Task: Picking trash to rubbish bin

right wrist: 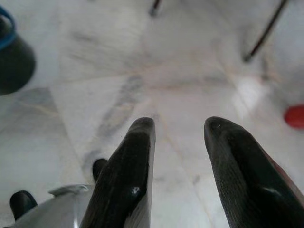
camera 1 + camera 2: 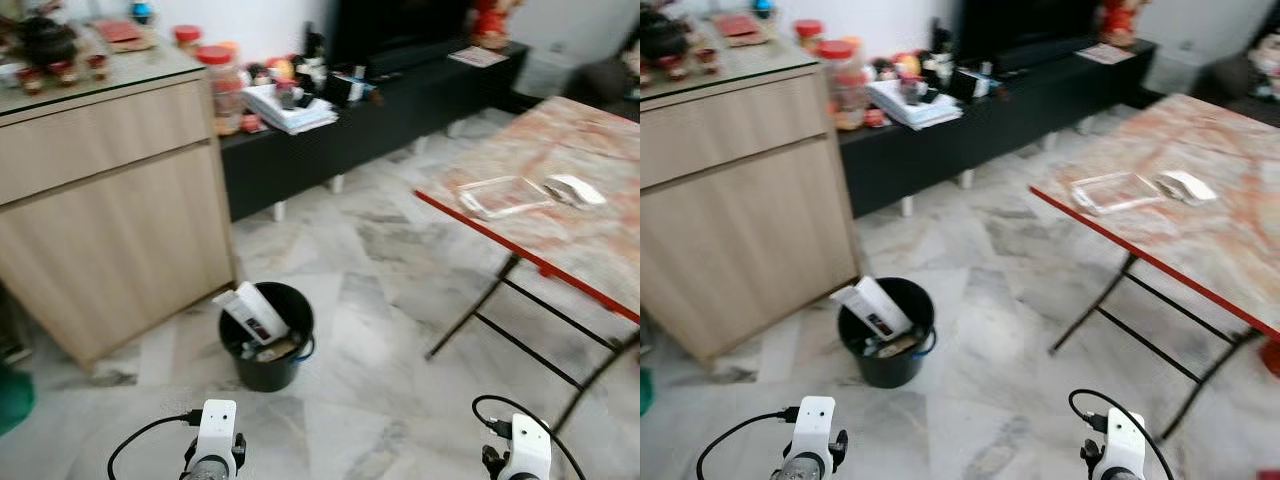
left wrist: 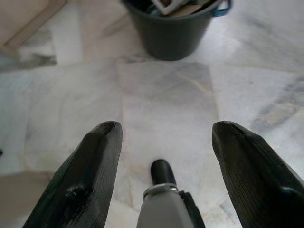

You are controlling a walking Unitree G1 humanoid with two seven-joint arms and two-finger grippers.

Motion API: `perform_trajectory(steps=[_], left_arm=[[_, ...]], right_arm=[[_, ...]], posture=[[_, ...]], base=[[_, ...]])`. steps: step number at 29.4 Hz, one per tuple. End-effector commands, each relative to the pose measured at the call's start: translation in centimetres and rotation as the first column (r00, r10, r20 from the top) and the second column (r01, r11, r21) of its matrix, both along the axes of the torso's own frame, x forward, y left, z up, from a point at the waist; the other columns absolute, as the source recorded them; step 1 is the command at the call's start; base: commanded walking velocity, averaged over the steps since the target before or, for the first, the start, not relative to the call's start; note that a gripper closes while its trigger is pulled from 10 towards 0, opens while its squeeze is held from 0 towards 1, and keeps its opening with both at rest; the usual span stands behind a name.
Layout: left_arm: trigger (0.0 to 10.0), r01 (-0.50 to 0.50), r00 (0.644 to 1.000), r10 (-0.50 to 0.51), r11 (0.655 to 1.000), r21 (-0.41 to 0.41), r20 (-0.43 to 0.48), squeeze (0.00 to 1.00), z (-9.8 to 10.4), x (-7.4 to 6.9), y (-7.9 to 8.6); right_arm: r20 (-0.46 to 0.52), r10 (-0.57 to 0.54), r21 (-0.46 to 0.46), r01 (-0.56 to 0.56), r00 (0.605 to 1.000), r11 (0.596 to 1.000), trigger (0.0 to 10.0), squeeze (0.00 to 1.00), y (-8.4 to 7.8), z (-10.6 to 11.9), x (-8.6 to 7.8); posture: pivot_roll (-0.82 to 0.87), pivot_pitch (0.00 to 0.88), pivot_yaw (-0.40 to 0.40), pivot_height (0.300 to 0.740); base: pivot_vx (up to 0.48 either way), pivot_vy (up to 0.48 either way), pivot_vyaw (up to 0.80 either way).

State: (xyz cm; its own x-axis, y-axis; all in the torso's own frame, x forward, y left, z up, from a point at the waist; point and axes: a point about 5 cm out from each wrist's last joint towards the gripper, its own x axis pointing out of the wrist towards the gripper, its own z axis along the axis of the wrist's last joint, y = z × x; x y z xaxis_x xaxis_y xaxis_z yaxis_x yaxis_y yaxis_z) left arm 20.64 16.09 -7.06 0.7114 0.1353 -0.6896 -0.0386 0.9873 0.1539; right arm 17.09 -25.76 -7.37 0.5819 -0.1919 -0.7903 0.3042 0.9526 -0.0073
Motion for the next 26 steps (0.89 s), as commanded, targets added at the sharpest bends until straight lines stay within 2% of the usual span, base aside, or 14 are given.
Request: perform_trajectory(steps=[1, 20, 26], left_arm=[[10.0, 0.012, 1.0, -0.011, 1.0, 0.004, -0.011, 0.0, -0.03, 0.06, -0.24], [10.0, -0.019, 0.999, 0.02, 0.999, 0.031, -0.026, 0.0, -0.2, -0.28, 0.3], [10.0, -0.019, 0.999, 0.02, 0.999, 0.029, -0.025, 0.0, -0.18, -0.25, 0.2]], right_arm=[[-0.005, -0.008, -0.009, 0.008, 1.0, 1.0, 10.0, 0.0, -0.31, 0.07, -0.05], [-0.002, -0.023, 0.001, 0.023, 1.0, 1.0, 10.0, 0.0, 0.03, -0.09, -0.17], [0.001, -0.032, -0.002, 0.032, 0.999, 0.999, 10.0, 0.0, -0.14, -0.03, -0.16]], posture=[[-0.07, 0.0, -0.104, 0.74], [-0.07, 0.02, -0.111, 0.74], [-0.07, 0.021, -0.113, 0.74]], base=[[0.0, 0.0, -0.78], [0.026, 0.0, -0.78], [0.249, 0.0, 0.0]])
